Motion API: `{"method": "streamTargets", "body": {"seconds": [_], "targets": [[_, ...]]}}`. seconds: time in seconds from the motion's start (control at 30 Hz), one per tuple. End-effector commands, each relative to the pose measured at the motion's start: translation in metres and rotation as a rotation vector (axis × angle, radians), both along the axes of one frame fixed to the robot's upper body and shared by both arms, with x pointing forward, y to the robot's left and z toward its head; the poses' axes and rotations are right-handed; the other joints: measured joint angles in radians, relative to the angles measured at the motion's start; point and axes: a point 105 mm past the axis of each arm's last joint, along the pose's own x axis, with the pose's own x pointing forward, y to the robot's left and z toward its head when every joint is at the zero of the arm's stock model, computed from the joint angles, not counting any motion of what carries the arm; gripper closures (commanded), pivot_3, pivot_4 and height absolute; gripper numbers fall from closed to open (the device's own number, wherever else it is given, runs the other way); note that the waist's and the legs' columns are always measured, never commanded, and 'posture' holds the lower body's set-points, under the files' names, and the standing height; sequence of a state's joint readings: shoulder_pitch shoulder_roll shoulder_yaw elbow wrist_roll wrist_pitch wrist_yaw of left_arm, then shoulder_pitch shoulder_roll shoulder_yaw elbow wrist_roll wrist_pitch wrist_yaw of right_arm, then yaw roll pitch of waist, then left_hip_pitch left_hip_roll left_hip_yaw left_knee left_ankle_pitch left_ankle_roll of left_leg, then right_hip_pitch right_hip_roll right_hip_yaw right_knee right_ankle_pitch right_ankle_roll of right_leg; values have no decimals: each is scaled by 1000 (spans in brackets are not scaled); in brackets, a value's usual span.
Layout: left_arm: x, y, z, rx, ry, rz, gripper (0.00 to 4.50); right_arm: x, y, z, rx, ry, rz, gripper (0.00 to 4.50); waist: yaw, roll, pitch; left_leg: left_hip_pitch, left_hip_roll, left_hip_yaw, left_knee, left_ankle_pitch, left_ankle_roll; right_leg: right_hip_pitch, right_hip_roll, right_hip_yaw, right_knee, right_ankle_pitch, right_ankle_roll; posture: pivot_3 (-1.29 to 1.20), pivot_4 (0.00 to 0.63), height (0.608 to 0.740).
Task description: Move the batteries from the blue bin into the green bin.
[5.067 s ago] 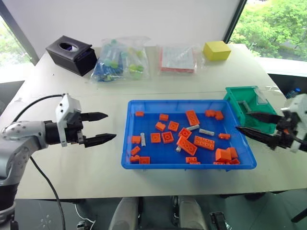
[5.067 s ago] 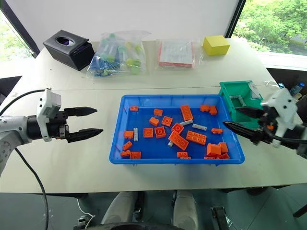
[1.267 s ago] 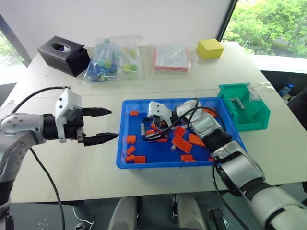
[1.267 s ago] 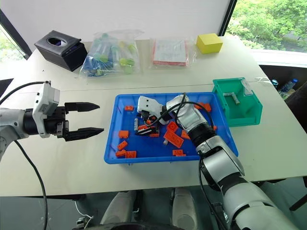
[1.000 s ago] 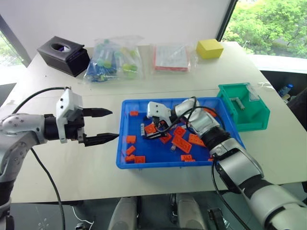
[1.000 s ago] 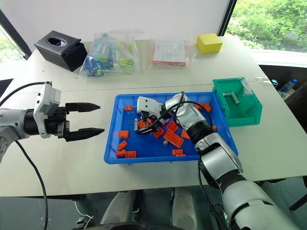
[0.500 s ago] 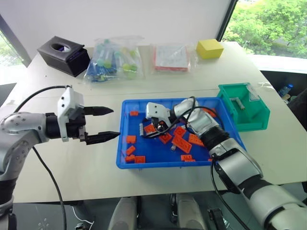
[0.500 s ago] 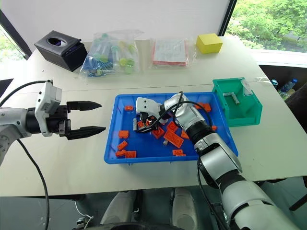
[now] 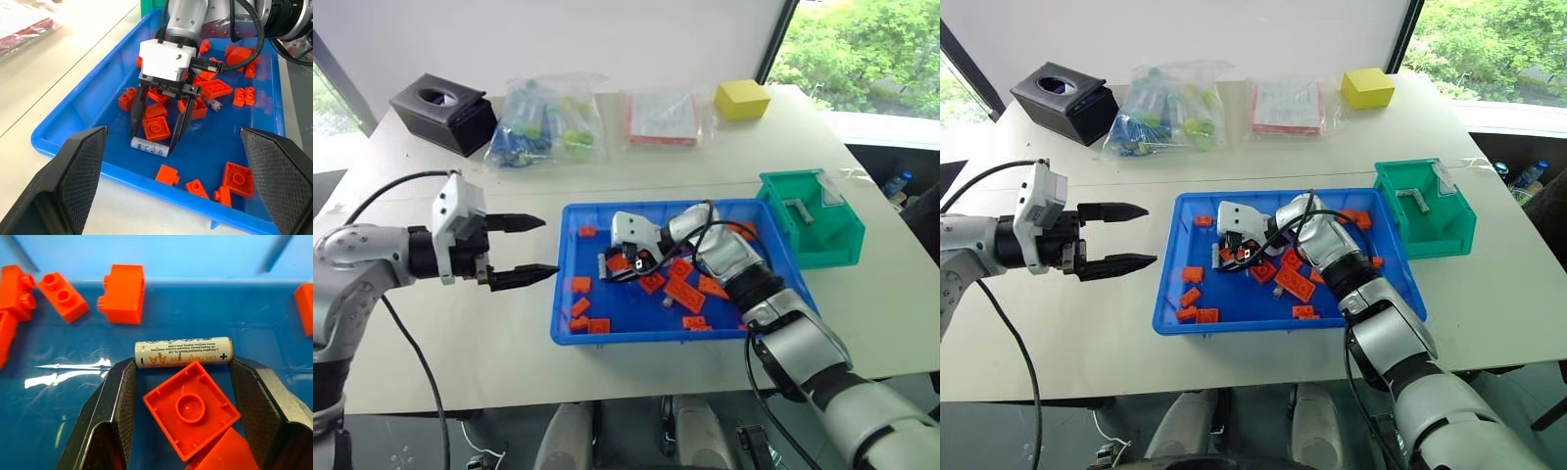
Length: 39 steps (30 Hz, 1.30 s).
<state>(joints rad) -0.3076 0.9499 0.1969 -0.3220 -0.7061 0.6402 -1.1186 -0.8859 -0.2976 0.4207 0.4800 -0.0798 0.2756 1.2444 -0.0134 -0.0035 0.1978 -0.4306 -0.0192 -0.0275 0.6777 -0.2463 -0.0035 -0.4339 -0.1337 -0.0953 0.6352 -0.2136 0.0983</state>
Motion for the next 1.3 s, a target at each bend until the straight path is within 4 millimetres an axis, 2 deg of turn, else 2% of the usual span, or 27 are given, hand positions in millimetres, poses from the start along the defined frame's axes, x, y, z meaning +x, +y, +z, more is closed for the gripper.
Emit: {"method": "streamTargets", "body": {"seconds": [0.03,0.13,0.2,0.27,0.33,0.37,0.47,0.53,0.67,0.8,1.0,1.03,1.1,1.23,1.3], "targets": [[-2,-4,4,0,-26,-25,0,-18,-5,55,139,-55,15,2255,2,0,1,0,0,0,0,0,0,0,0,0,0,0,0,0,150,692],[-3,-5,2,-3,-20,-33,0,-32,-12,86,230,-44,-20,2255,1,0,1,0,0,0,0,0,0,0,0,0,0,0,0,0,150,692],[-3,-9,-1,-8,-8,-50,0,-36,-34,128,354,-58,-131,2255,1,0,1,0,1,0,0,0,0,0,0,0,0,0,0,0,150,692],[-3,-11,-3,-11,-3,-61,0,-38,-51,149,412,-71,-214,2255,4,0,1,0,1,0,0,0,0,0,0,0,0,0,0,0,150,692],[-3,-14,-3,-16,1,-73,0,-32,-81,163,444,-109,-356,2255,9,0,1,0,1,0,0,0,0,0,0,0,-1,0,0,0,150,692],[-3,-16,-4,-18,3,-85,0,-24,-110,168,442,-150,-484,2255,12,0,1,0,1,0,0,0,0,1,-1,0,-1,0,0,0,150,692],[-3,-20,-6,-20,11,-108,0,-16,-188,171,396,-240,-789,2255,32,0,1,-1,1,1,0,0,0,1,-1,0,-3,0,0,0,150,692],[-1,-22,-8,-24,12,-120,0,-20,-222,163,320,-281,-892,2255,35,-1,1,-3,0,4,0,0,0,1,-1,0,-5,-2,-3,0,150,692],[1,-28,-8,-36,9,-140,0,-31,-269,144,180,-332,-1033,2255,21,0,1,-3,0,7,0,-2,3,0,-2,0,-5,0,1,0,150,692],[3,-33,-6,-43,6,-155,0,-35,-292,123,106,-342,-1114,2255,12,0,1,-2,2,9,0,-2,3,-1,-1,1,-3,0,1,0,150,692],[2,-38,-4,-51,4,-176,0,-31,-308,101,53,-411,-1170,2255,10,0,1,-2,6,10,1,-2,3,0,-1,2,-3,0,0,0,150,692],[1,-38,-3,-52,4,-177,0,-30,-309,99,40,-427,-1172,1185,11,0,1,-2,6,10,1,-2,3,0,-1,2,-3,0,0,0,150,692],[0,-38,-3,-54,3,-179,0,-28,-309,100,43,-449,-1177,197,12,0,1,-2,6,10,2,-2,3,0,-1,2,-3,0,0,0,150,692],[-1,-39,-1,-56,1,-181,0,-30,-306,103,74,-435,-1159,87,19,0,1,-2,6,10,2,-2,3,0,0,2,-3,0,0,0,150,692],[-1,-38,0,-57,1,-182,0,-36,-294,107,129,-390,-1100,87,24,0,1,-2,7,10,2,-2,3,0,0,2,-3,0,0,0,150,692]]}}
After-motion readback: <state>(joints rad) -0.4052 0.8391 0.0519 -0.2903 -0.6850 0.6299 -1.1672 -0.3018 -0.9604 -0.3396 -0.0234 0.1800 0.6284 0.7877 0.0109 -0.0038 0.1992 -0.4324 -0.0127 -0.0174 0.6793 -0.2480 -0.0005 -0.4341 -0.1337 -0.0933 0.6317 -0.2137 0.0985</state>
